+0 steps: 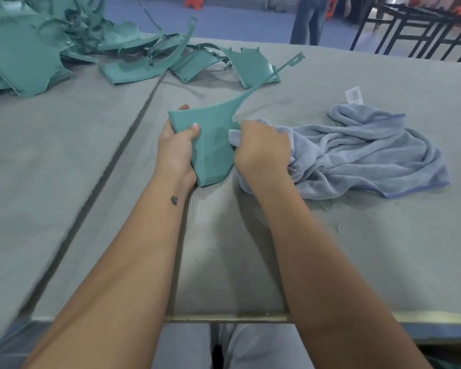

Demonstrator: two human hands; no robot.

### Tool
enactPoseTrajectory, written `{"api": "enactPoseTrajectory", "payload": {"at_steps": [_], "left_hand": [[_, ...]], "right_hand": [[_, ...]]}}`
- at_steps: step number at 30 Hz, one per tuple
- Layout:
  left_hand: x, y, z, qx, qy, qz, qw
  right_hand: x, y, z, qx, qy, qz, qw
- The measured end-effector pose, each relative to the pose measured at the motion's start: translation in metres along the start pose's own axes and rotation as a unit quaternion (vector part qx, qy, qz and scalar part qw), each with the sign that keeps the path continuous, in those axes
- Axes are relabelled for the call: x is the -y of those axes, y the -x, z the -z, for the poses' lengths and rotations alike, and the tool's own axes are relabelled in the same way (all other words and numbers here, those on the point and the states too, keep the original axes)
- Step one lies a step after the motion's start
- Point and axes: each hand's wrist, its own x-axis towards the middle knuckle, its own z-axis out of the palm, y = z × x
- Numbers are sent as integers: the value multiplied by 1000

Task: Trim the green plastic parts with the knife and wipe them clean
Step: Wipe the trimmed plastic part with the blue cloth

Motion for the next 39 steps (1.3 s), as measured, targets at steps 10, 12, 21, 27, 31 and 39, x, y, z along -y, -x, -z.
{"api": "enactPoseTrajectory", "payload": {"at_steps": [10, 12, 21, 27, 31, 39], "left_hand": [[3, -1, 3, 27, 64, -3, 998], [2, -1, 3, 13, 57, 1, 998], [3, 1, -1, -25, 21, -19, 999], [1, 4, -2, -25, 26, -19, 999], [-1, 7, -2, -38, 72, 27, 996], [-13, 8, -1, -42, 292, 36, 955]], "right_hand": [[41, 23, 2, 46, -200, 190, 960], [30, 18, -3, 21, -188, 128, 974], [13, 3, 0, 36, -17, 86, 996], [24, 20, 6, 129, -296, 131, 937], [5, 12, -5, -2, -194, 41, 980], [-7, 9, 1, -63, -470, -83, 877]]}}
